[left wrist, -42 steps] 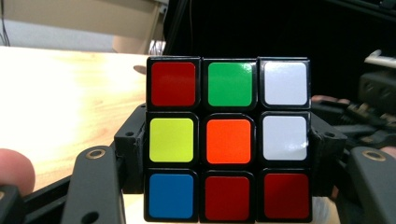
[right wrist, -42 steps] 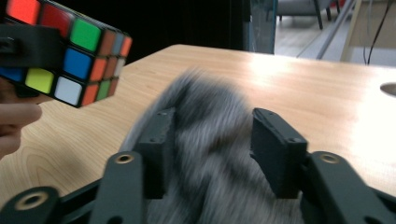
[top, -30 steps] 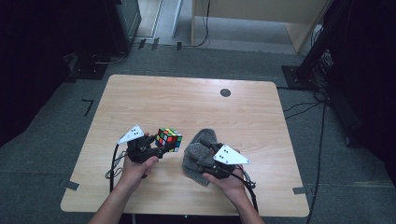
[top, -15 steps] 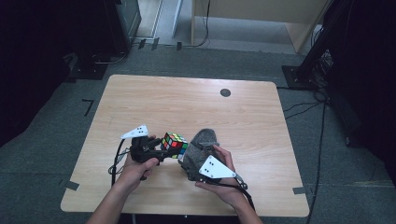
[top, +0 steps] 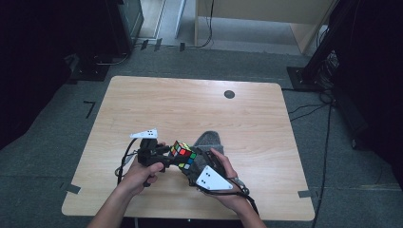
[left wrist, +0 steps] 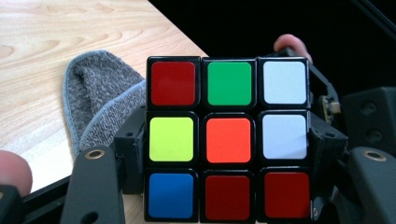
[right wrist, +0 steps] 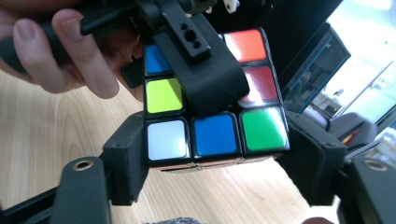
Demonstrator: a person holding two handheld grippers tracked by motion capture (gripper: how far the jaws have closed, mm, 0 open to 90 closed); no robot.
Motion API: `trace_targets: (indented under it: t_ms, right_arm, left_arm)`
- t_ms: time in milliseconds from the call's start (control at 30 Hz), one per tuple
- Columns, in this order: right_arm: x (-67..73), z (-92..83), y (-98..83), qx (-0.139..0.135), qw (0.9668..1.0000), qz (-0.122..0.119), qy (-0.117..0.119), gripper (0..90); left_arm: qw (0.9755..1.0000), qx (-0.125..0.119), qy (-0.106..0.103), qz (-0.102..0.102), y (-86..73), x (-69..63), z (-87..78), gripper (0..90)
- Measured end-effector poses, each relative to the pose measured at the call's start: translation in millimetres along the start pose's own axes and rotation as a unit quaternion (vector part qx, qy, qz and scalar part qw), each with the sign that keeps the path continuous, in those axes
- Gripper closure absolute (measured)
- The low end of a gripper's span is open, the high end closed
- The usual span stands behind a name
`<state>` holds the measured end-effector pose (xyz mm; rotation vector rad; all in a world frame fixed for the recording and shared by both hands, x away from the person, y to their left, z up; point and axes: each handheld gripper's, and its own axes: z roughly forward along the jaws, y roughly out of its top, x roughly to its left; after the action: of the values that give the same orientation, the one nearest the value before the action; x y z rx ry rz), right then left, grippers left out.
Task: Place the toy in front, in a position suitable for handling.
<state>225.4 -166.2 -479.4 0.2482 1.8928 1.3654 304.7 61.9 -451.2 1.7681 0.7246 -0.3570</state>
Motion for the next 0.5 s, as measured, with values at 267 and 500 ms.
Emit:
trace_targets:
  t_ms: [267, 500]
  right_arm:
    - [-7.1, -2.8, -2.2, 0.017, 0.9987, 0.046, 0.015, 34.8]
    - [-23.8, -7.1, -15.2, 0.037, 0.9929, 0.113, -0.001, 34.8]
  left_arm:
    - [0.9988, -0.033, 0.027, 0.024, 1.1, -2.9, -5.1, 28.0]
    - [0.9937, -0.084, 0.047, 0.058, 1.5, -3.6, -17.9, 28.3]
